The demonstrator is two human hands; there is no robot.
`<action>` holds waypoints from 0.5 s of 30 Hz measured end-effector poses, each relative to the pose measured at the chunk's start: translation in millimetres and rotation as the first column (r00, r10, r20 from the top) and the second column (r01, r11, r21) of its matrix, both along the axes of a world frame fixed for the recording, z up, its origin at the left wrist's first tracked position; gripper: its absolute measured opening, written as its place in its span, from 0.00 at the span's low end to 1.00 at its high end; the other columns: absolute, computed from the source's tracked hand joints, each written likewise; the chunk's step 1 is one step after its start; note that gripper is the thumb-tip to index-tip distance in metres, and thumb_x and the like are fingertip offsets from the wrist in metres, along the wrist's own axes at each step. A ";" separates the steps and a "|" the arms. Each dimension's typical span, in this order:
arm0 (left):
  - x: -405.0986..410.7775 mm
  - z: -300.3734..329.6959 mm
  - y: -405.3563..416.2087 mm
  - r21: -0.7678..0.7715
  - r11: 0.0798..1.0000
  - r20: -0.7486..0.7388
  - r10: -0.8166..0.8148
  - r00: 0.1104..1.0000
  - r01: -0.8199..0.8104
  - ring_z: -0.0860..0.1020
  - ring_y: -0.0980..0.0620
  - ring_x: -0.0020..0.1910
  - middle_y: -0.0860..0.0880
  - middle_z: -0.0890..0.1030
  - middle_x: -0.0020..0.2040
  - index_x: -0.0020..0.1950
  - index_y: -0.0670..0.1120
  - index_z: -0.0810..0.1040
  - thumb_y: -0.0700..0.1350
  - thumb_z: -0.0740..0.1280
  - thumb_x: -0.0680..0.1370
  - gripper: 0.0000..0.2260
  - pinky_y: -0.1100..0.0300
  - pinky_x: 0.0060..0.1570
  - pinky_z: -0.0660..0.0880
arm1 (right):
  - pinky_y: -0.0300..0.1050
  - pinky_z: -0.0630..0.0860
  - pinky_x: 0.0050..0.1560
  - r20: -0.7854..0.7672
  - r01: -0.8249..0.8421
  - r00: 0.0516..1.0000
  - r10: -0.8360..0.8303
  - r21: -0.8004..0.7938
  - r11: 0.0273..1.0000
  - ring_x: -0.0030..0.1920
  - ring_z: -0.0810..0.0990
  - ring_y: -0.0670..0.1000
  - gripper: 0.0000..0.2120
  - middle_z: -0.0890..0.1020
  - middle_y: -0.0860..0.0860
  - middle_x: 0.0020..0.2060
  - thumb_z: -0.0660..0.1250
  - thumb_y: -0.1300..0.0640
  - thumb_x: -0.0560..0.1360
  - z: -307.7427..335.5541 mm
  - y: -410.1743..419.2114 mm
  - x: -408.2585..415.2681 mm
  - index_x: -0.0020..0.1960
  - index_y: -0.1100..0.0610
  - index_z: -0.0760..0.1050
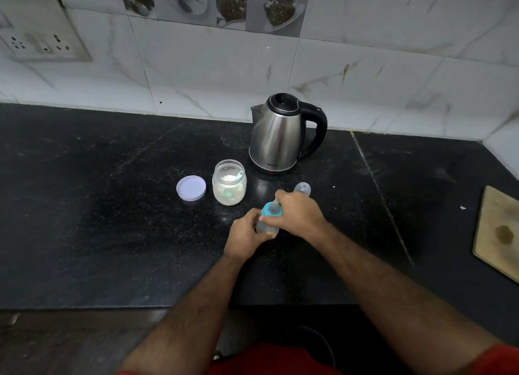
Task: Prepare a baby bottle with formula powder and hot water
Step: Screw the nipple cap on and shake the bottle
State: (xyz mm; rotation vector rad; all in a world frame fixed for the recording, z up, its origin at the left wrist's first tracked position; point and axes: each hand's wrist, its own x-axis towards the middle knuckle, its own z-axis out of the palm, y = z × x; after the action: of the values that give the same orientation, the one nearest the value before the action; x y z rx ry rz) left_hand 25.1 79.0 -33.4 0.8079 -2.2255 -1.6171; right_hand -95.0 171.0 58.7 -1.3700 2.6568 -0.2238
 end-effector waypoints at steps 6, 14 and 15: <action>-0.1 -1.1 -2.1 -0.019 1.000 0.006 -0.001 1.000 0.001 0.80 0.68 0.44 0.61 0.83 0.43 0.49 0.60 0.76 0.47 0.81 0.65 0.20 0.75 0.41 0.72 | 0.43 0.73 0.52 0.255 -0.232 0.944 0.207 0.070 0.970 0.57 0.76 0.46 0.34 0.77 0.46 0.57 0.75 0.41 0.66 17.8 -0.7 -22.9 0.69 0.46 0.69; -0.3 -0.8 0.4 -0.026 1.000 -0.008 0.014 1.000 -0.014 0.81 0.65 0.40 0.62 0.83 0.41 0.49 0.60 0.76 0.50 0.79 0.66 0.18 0.74 0.38 0.72 | 0.51 0.78 0.46 0.261 -0.063 0.962 0.085 -0.089 0.994 0.45 0.80 0.48 0.18 0.82 0.47 0.44 0.72 0.43 0.70 2.5 8.4 -4.8 0.54 0.52 0.76; -0.1 -0.8 0.2 -0.031 0.999 -0.011 0.009 1.000 -0.010 0.80 0.66 0.39 0.64 0.83 0.40 0.50 0.59 0.76 0.49 0.79 0.66 0.18 0.74 0.37 0.71 | 0.52 0.78 0.46 0.206 -0.001 0.978 0.020 -0.090 0.996 0.45 0.80 0.50 0.19 0.82 0.47 0.45 0.70 0.41 0.70 -2.7 9.1 2.6 0.54 0.52 0.75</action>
State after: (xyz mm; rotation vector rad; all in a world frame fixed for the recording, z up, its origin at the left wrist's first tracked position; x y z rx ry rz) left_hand 25.0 79.2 -34.2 0.7988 -2.2306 -1.5749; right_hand -92.4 180.2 56.0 -1.3060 2.4947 -0.4635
